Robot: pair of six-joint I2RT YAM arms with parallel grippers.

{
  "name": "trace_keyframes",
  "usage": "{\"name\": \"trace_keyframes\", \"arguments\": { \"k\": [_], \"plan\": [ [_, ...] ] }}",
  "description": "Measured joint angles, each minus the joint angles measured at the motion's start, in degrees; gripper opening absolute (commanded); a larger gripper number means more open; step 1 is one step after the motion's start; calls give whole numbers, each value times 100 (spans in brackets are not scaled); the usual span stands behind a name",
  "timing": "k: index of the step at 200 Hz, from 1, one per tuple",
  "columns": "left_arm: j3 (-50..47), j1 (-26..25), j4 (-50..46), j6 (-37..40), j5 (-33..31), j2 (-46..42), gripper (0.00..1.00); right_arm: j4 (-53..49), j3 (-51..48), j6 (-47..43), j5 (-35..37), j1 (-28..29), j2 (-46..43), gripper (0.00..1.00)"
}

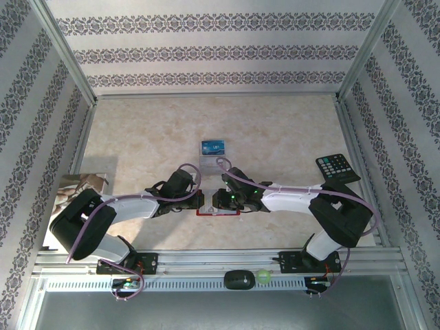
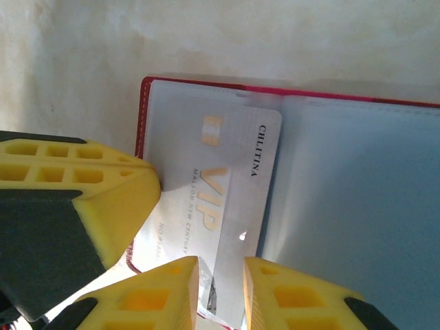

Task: Take the credit cards out of the card holder

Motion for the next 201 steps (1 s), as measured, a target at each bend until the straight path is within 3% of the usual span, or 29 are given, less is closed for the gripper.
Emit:
{"name": "trace_keyframes", "arguments": {
  "k": [129,148,185,201],
  "plan": [
    [-35,0,76,0,0,0,2,332,-42,433,-105,-177,332,23],
    [-44,0,87,0,2,0,1,442,-96,483,-153,-188,348,18],
    [-44,2,92,0,0,2,0,737,-175,555,-330,-223,420,18],
    [-44,4,98,0,-2,4,0,780,-188,592,-361,-227,433,11]
  ]
}}
